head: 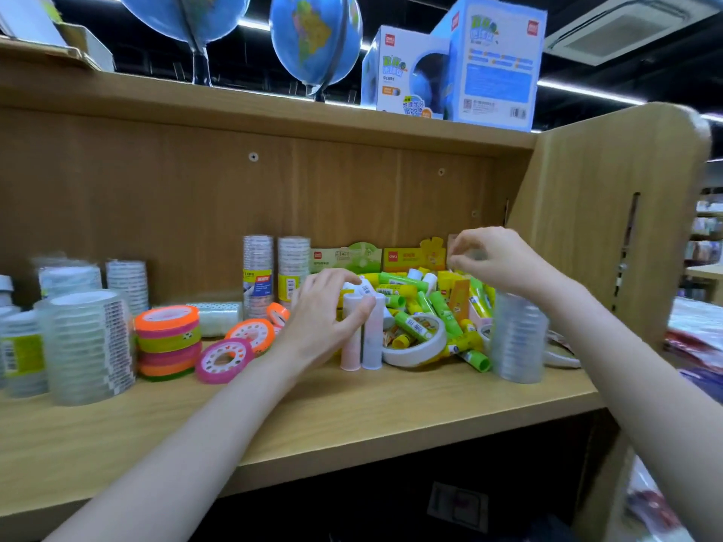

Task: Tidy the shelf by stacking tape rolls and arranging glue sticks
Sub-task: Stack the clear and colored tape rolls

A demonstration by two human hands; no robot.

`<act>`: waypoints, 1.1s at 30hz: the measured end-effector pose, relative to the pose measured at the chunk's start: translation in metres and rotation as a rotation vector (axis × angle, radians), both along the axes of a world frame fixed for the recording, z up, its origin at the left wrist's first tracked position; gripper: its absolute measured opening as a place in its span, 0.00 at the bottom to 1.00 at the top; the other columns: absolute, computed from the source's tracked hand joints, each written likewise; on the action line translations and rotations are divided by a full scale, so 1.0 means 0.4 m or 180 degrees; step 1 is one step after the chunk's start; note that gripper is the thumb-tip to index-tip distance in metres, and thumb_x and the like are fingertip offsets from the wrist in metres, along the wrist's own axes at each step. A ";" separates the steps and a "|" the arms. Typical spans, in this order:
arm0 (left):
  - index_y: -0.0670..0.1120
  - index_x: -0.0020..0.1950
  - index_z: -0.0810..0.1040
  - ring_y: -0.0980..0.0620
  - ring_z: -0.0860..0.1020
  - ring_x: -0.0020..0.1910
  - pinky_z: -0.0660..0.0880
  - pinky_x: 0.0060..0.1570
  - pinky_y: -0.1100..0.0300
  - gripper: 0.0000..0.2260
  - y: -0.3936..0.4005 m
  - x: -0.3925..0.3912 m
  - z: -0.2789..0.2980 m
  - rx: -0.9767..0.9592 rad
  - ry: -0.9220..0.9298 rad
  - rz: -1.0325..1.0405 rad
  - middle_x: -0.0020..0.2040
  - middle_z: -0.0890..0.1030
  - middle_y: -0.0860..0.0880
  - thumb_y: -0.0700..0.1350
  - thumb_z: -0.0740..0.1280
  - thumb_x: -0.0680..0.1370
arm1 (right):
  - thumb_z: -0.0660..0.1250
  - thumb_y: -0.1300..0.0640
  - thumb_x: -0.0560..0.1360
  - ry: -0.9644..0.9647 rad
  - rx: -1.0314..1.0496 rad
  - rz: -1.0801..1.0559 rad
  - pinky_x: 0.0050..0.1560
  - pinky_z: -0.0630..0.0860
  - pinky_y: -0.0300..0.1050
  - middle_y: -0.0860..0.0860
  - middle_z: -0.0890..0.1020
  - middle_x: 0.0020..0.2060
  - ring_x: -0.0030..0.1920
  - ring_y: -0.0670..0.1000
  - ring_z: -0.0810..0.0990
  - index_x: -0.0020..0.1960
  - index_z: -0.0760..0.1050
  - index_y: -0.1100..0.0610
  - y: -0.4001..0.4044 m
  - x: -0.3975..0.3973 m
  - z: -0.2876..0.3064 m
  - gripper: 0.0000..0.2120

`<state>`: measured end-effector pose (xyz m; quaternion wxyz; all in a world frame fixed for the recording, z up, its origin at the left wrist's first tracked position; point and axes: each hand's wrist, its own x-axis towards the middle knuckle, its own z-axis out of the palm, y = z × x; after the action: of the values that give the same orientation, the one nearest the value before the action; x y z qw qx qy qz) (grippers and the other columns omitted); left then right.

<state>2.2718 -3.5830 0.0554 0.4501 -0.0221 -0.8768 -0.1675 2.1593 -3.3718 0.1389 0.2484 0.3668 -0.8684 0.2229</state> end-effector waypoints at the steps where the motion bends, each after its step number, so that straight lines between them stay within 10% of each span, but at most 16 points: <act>1: 0.48 0.59 0.74 0.50 0.68 0.60 0.56 0.53 0.62 0.31 0.008 0.003 -0.001 -0.0059 0.0080 0.0065 0.59 0.74 0.52 0.66 0.50 0.68 | 0.67 0.48 0.73 0.0066 0.0137 -0.0258 0.56 0.71 0.51 0.53 0.80 0.49 0.55 0.59 0.75 0.50 0.77 0.53 0.030 0.008 -0.012 0.10; 5: 0.42 0.59 0.74 0.43 0.72 0.58 0.62 0.55 0.54 0.27 0.058 0.021 -0.013 -0.0355 0.0416 0.0329 0.58 0.77 0.45 0.59 0.55 0.71 | 0.71 0.39 0.66 -0.0166 0.0177 -0.1180 0.57 0.69 0.55 0.55 0.70 0.57 0.59 0.63 0.70 0.62 0.69 0.51 0.110 0.048 -0.130 0.30; 18: 0.45 0.55 0.76 0.43 0.70 0.59 0.66 0.55 0.49 0.21 0.003 0.216 -0.065 -0.0295 -0.0126 0.0992 0.58 0.76 0.45 0.53 0.55 0.68 | 0.75 0.46 0.65 -0.0745 -0.0545 0.0753 0.42 0.71 0.35 0.45 0.76 0.50 0.53 0.47 0.73 0.56 0.75 0.48 0.061 0.276 -0.057 0.21; 26: 0.43 0.47 0.79 0.44 0.79 0.46 0.76 0.46 0.52 0.21 -0.149 0.378 -0.078 -0.0442 -0.0792 0.0992 0.47 0.79 0.46 0.54 0.53 0.70 | 0.74 0.47 0.66 -0.0413 0.0093 0.1388 0.48 0.67 0.44 0.49 0.72 0.51 0.55 0.51 0.72 0.57 0.69 0.54 -0.264 0.362 -0.129 0.25; 33: 0.45 0.70 0.67 0.49 0.67 0.66 0.63 0.65 0.59 0.20 -0.166 0.376 -0.091 -0.0484 -0.1372 0.0949 0.69 0.67 0.48 0.46 0.61 0.77 | 0.72 0.51 0.69 -0.0129 0.0123 0.1006 0.53 0.68 0.46 0.55 0.67 0.57 0.54 0.57 0.73 0.61 0.68 0.57 -0.383 0.342 -0.145 0.25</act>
<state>2.4220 -3.6492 0.0189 0.2699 0.1097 -0.9560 -0.0340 2.2963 -3.5250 0.0808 0.1855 0.4989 -0.8089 0.2498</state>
